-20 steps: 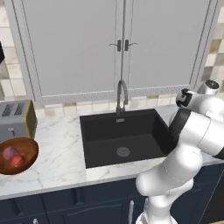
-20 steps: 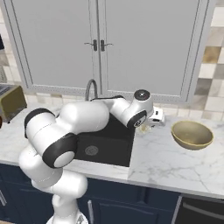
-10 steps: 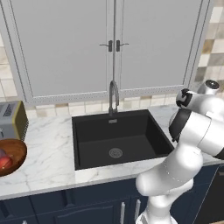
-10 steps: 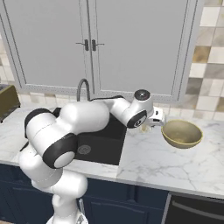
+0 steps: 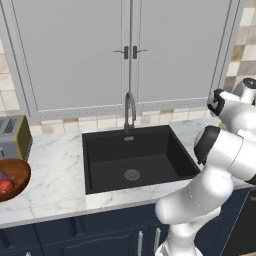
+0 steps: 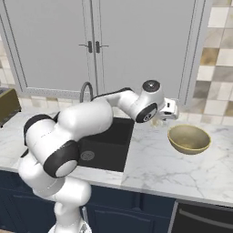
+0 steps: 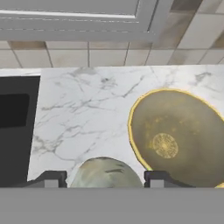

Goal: Pick the onions from the cabinet and place them in one bowl. Pick the garlic from the sink and place it in the other bowl.

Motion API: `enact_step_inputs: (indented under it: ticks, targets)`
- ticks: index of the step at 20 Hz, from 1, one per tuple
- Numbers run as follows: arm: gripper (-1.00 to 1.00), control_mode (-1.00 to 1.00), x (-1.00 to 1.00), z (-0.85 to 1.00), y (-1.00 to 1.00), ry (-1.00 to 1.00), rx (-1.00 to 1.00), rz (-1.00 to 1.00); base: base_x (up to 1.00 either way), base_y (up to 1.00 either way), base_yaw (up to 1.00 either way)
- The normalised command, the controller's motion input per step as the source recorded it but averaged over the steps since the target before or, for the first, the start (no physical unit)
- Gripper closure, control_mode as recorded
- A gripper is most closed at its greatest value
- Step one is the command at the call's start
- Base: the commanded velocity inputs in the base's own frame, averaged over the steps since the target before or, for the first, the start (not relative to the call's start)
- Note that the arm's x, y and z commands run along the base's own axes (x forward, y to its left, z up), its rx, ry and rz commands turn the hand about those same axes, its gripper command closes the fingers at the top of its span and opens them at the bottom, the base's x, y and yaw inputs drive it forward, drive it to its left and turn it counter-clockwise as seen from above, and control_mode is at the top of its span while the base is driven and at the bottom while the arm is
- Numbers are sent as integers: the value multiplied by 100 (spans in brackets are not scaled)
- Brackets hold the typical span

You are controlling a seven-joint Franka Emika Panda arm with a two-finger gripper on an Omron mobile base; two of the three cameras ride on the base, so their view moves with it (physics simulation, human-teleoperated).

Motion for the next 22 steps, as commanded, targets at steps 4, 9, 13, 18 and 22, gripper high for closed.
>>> enact_step_inputs:
  ticks: [4,9,13,18,22]
  targets:
    - [100,-100,41,28,-75,5,-12,-8,0,0,0]
    - [100,-100,5,6,-91,3,-2,-12,0,0,0]
    - [100,-100,-7,-33,-71,8,5,-21,0,0,0]
    - [100,-100,-7,-45,-30,10,17,-12,0,0,0]
    - [100,-100,15,-47,-15,8,19,-1,0,0,0]
